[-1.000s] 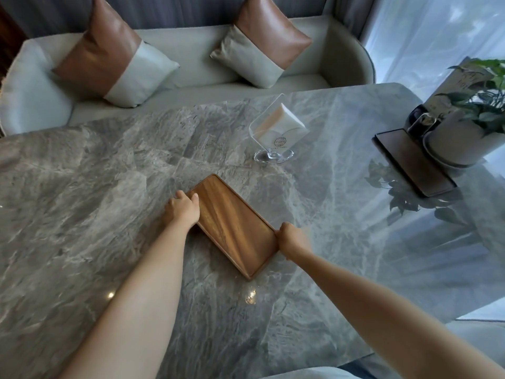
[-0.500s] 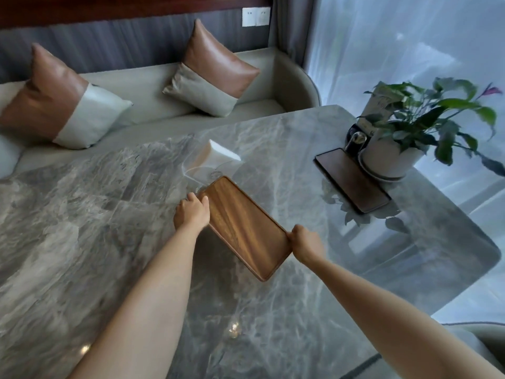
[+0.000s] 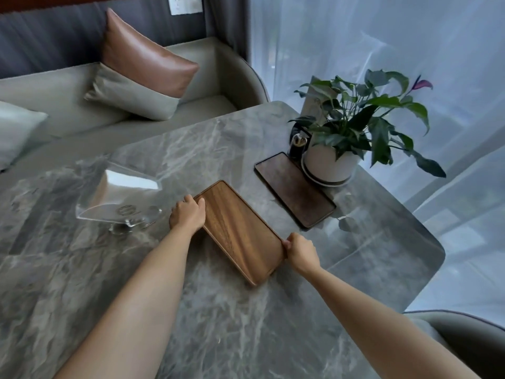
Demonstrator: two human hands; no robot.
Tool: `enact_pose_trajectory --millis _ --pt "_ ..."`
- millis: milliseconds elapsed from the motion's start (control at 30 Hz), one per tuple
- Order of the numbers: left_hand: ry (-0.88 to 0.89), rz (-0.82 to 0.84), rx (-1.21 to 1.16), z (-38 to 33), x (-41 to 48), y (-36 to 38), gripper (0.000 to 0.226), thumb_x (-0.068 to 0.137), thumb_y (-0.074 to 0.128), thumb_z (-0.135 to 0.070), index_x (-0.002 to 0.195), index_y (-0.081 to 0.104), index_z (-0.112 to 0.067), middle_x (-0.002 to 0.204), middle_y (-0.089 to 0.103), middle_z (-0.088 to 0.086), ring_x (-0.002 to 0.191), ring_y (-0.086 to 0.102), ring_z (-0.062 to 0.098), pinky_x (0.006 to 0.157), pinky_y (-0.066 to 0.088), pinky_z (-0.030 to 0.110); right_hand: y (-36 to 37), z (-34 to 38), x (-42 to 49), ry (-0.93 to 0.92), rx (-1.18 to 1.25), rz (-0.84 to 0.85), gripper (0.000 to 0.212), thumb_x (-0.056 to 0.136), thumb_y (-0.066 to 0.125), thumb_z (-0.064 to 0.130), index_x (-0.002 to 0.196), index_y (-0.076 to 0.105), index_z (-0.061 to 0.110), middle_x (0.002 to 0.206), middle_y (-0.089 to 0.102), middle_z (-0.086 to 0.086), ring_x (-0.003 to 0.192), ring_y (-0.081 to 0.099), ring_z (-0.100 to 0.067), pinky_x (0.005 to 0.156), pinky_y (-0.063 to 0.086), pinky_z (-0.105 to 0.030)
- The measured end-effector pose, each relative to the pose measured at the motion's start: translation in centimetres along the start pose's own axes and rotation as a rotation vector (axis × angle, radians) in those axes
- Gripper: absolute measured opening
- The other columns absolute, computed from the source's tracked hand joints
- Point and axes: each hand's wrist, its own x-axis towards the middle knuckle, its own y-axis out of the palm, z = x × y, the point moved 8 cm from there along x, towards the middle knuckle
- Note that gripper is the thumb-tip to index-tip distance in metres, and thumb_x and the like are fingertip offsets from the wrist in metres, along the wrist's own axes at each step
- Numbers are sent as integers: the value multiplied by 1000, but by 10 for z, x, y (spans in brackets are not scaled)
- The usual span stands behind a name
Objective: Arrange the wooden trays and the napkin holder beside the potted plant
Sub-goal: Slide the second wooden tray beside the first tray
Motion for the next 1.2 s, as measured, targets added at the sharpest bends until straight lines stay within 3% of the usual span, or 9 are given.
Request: enact_pose_trajectory --millis 167,567,767,933,1200 --pt "23 33 31 -40 28 16 55 101 25 -36 141 30 1 145 39 25 133 38 40 106 35 46 -14 -15 26 44 75 -12 23 96 40 27 98 50 6 104 63 -21 96 58 -37 84 49 -46" --pt "27 79 50 -78 62 41 57 101 25 -37 145 25 -1 148 33 23 135 33 38 109 32 47 -27 -27 59 63 37 -64 24 97 39 29 85 36 8 101 62 -26 92 58 -40 68 41 -39" --pt "110 85 53 -97 66 47 56 101 27 -34 143 27 2 149 32 24 137 30 37 111 29 46 -27 -14 61 28 18 -65 22 98 36 25 85 36 8 93 58 -22 80 51 -31 65 37 -36" --pt "153 96 21 -109 61 56 55 101 29 -31 143 25 4 151 26 26 143 20 36 115 24 46 -22 2 58 -26 -44 -44 20 99 32 21 95 42 4 96 58 -24 85 54 -34 66 36 -38" --pt "164 95 30 -109 60 58 51 101 29 -28 140 29 5 149 30 27 141 23 38 115 23 46 -19 4 61 -72 -223 -47 4 97 36 11 94 35 10 91 62 -19 83 58 -35 61 38 -38"
